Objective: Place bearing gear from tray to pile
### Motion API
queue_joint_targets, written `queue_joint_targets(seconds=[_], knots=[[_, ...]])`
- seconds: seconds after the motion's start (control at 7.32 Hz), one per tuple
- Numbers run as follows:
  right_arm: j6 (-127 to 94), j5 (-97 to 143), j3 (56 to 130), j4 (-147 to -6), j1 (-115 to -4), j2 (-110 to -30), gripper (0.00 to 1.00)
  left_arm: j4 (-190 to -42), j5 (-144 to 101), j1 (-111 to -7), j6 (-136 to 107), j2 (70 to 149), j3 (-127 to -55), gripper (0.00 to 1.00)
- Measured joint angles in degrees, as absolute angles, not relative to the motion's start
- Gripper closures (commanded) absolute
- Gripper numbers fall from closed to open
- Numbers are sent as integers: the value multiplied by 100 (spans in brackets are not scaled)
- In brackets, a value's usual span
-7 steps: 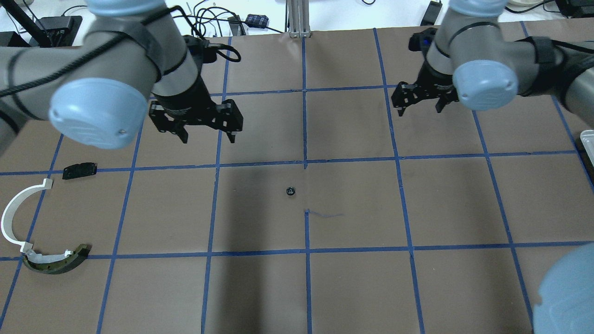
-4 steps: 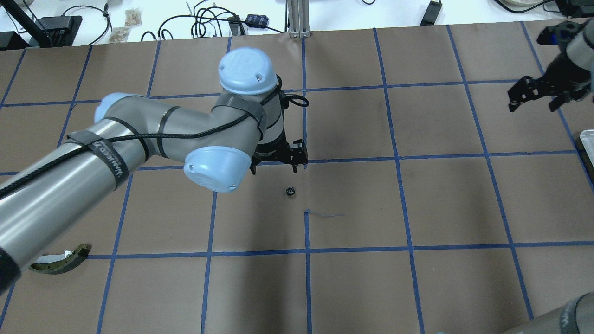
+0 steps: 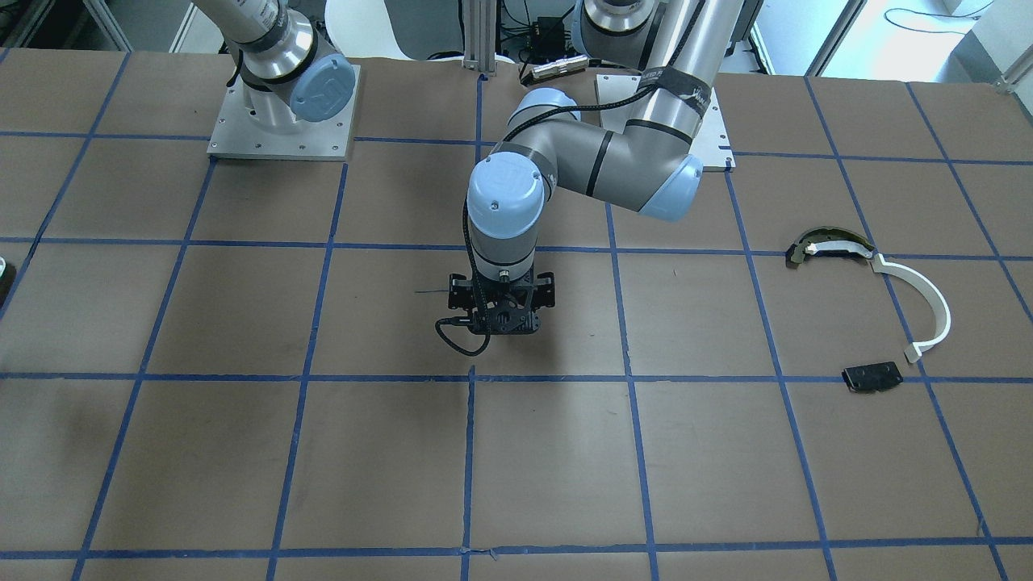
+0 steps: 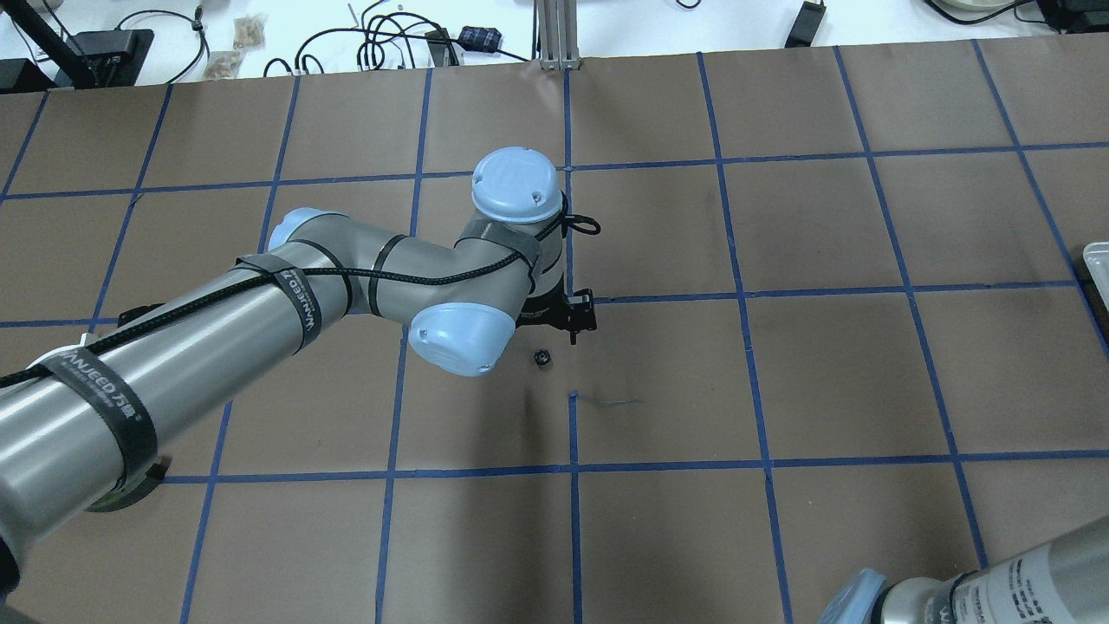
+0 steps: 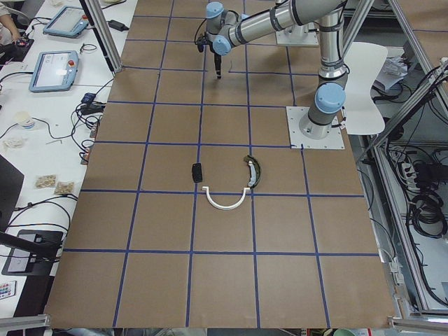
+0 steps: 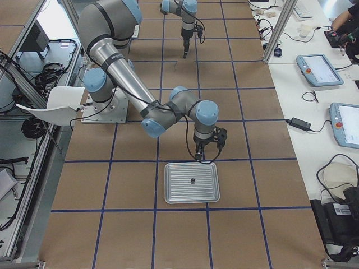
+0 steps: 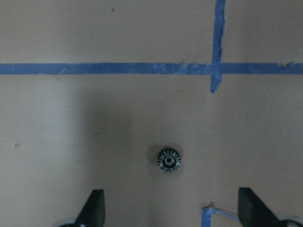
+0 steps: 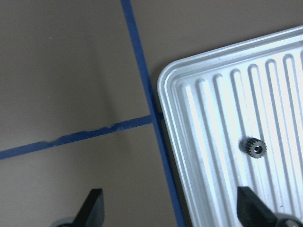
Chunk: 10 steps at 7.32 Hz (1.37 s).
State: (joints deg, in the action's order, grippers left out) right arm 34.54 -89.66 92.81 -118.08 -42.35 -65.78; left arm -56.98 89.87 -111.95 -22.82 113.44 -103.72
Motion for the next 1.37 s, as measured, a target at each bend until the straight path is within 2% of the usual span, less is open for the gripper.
queue_joint_targets(seconds=[0.41,0.68,0.82,0.96,1.09,1.23,1.37], knots=[[3936,-9008,8486,-12135,-3992,-5516,0,-5643,8999,-11203,-2220,11496,-10436,0],[3931,-9096,8355,-12105,-3968,-5242,19,-5498,9005,-11199,-2151,11605,-10455,0],[3917,-9265,8353,-12010,-3966,-5220,21,-5392,9007,-11198,-2131,11689,-10462,0],[3906,-9417,8355,-11842,-3961,-5217,21,-5321,9008,-11197,-2123,11740,-10468,27],[3903,-9498,8356,-11732,-3951,-5217,21,-5291,9013,-11198,-2104,11761,-10472,59],[3906,-9537,8358,-11694,-3934,-5211,22,-5279,9020,-11198,-2068,11771,-10474,78],[3905,-9582,8358,-11684,-3921,-5204,27,-5275,9019,-11199,-2036,11769,-10476,91]])
